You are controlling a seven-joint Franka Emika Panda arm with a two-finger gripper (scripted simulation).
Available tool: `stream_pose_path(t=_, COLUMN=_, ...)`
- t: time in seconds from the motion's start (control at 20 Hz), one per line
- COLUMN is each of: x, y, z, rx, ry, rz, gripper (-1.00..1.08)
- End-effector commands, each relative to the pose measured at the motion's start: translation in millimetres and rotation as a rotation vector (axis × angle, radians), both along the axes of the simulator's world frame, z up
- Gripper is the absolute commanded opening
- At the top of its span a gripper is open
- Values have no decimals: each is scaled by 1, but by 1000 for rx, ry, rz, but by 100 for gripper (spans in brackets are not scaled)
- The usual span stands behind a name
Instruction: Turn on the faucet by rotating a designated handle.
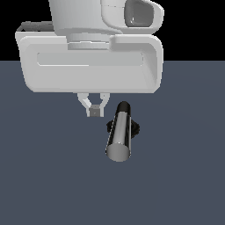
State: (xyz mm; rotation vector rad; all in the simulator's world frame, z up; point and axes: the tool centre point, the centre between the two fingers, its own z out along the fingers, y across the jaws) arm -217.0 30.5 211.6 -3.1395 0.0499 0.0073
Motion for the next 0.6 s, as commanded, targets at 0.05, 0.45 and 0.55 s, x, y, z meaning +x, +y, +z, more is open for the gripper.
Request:
stream_pose_path(t=0.05, x=4, y=2, z=-23, rx=0, ry=-2, rz=-5, gripper=-100)
stream_pose_path(t=0.45, x=13, y=5, z=-69, rx=0, ry=-3, rz=-13, gripper=-100)
stream_pose_path(t=0.55, x=14, y=6, z=-77, rx=0, ry=-4, rz=-15, gripper=-100)
